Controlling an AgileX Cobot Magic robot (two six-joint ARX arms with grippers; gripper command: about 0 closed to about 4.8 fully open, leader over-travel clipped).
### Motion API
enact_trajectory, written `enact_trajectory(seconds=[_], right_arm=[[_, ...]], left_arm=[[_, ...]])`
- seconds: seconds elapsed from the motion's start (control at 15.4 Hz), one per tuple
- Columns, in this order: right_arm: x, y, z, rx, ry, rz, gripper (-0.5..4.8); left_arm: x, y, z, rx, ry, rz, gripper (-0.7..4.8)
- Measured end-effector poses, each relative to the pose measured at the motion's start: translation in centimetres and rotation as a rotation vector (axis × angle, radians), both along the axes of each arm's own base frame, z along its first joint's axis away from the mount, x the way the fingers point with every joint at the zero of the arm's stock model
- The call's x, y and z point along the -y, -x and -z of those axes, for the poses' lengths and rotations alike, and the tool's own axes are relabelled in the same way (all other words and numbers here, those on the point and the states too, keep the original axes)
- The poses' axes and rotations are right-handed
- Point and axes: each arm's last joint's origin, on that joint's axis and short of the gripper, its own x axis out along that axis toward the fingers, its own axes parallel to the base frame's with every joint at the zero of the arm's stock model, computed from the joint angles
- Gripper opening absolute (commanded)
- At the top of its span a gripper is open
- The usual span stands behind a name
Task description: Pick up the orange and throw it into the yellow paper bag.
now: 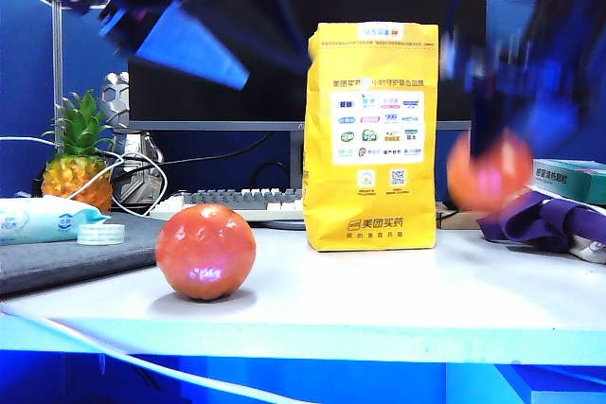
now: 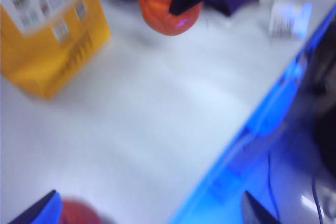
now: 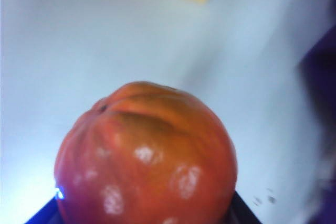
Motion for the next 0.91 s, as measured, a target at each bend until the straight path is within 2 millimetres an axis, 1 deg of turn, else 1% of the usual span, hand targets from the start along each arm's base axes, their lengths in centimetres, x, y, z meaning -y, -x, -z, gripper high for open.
enact_trajectory(seconds=[0.07,0.13,0.2,0.26,0.33,0.39,0.46,0.52,0.59,0.65,0.72,0.78,0.85,0.91], right_arm=[[0.2,1.6,-3.0,0.08,-0.039,-0.015,1.11],[0.4,2.7,-4.6,0.126,-0.083,-0.031,1.11],[0.6,4.9,-7.1,0.196,-0.172,-0.071,1.11],[0.8,6.5,-8.7,0.244,-0.223,-0.086,1.11],[1.0,8.4,-10.7,0.332,-0.285,-0.118,0.95],[1.1,9.1,-11.7,0.399,-0.327,-0.144,0.84],[1.0,9.4,-12.9,0.486,-0.38,-0.164,0.84],[0.9,9.2,-14.3,0.59,-0.432,-0.172,0.84],[0.8,8.7,-14.9,0.638,-0.462,-0.186,0.84],[0.6,7.8,-15.3,0.669,-0.49,-0.204,0.84],[0.3,6.6,-15.1,0.661,-0.499,-0.208,0.84],[-0.3,3.9,-14.7,0.641,-0.5,-0.204,0.84],[-0.7,1.7,-14.3,0.625,-0.496,-0.2,0.84],[-1.1,-0.1,-14.2,0.627,-0.495,-0.202,0.84]], left_arm=[[0.2,-0.2,-0.5,0.039,0.043,0.001,4.79],[0.3,-0.3,-0.9,0.069,0.067,0.003,4.79],[0.5,-0.4,-1.8,0.158,0.12,0.026,4.79],[0.7,-0.5,-2.4,0.215,0.165,0.044,4.79],[0.8,-0.6,-3.3,0.274,0.229,0.058,4.79],[0.9,-0.6,-3.8,0.314,0.272,0.062,4.79],[0.9,-0.6,-4.3,0.349,0.31,0.063,4.79],[0.9,-0.6,-4.8,0.378,0.344,0.061,4.79],[0.8,-0.6,-4.9,0.384,0.353,0.058,4.79],[0.6,-0.9,-5.1,0.381,0.356,0.046,4.79],[0.4,-1.3,-5.5,0.365,0.365,0.027,4.79],[0.0,-1.7,-6.1,0.354,0.384,0.001,4.79],[-0.1,-1.8,-6.0,0.341,0.38,-0.003,4.79],[-0.2,-1.9,-5.9,0.333,0.376,-0.003,4.79]])
